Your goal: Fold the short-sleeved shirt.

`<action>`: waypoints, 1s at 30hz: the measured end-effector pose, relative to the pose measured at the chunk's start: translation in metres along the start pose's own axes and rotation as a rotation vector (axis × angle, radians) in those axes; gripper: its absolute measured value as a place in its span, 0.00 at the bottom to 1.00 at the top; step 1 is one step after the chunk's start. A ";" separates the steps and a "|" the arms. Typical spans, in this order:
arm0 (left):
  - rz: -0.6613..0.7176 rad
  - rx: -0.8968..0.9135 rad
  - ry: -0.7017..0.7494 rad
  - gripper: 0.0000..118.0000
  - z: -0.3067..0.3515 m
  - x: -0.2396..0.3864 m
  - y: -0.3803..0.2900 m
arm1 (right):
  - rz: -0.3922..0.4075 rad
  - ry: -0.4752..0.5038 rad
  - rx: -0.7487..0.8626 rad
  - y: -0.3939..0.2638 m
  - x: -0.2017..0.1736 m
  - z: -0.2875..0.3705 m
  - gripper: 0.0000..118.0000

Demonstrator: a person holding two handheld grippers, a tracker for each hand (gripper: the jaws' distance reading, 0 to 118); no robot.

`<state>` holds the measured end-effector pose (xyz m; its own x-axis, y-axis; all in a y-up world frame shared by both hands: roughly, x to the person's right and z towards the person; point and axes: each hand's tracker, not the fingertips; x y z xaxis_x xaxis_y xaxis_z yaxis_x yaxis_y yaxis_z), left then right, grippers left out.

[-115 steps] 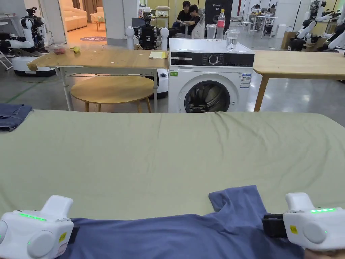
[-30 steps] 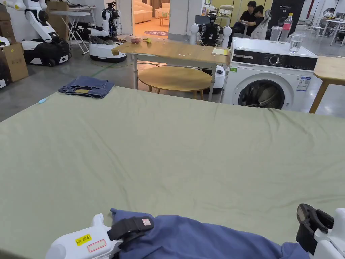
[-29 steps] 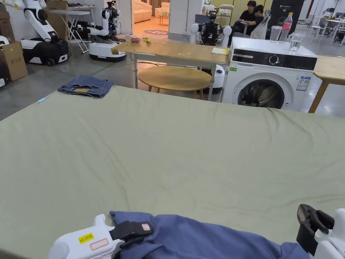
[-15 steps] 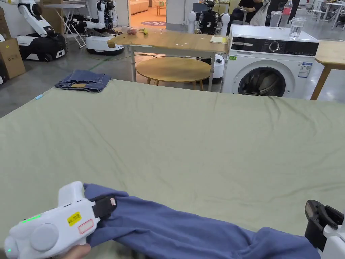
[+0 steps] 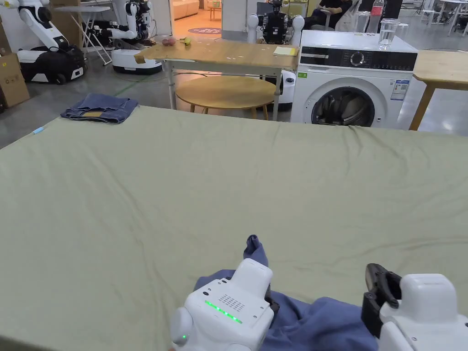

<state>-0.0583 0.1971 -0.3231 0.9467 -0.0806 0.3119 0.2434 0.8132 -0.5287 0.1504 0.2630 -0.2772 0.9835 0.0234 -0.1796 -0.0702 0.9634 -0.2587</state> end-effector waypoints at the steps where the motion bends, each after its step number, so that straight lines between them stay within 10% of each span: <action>1: -0.004 0.001 0.000 0.40 0.000 0.001 -0.003 | -0.011 0.017 0.007 0.000 0.002 0.002 0.00; 3: 0.033 0.012 -0.018 0.91 0.012 -0.006 -0.002 | -0.060 -0.017 0.019 0.007 0.005 0.003 0.00; 5: 0.112 0.080 -0.036 0.94 0.033 -0.018 0.003 | -0.155 0.057 0.057 0.013 0.010 0.007 0.00; 12: 0.515 0.138 -0.019 0.94 0.064 -0.095 0.010 | -0.073 0.065 0.073 0.034 0.005 0.017 0.00; 14: 0.640 0.061 -0.068 0.80 0.050 -0.111 -0.002 | -0.046 0.072 0.049 0.032 0.003 0.017 0.00; 16: 0.663 0.016 -0.101 0.15 0.031 -0.110 -0.011 | 0.038 0.075 0.055 0.027 0.001 0.019 0.00; 17: 0.646 -0.018 -0.128 0.01 0.021 -0.105 -0.016 | 0.019 0.061 0.057 0.025 0.002 0.020 0.00; 30: 0.420 -0.112 -0.328 0.00 -0.034 0.030 -0.019 | -0.039 0.023 0.055 0.030 0.031 0.016 0.00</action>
<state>-0.0269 0.1601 -0.3303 0.8560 0.4370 0.2762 -0.1041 0.6689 -0.7360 0.1818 0.2969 -0.2751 0.9810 -0.0200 -0.1927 -0.0220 0.9767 -0.2134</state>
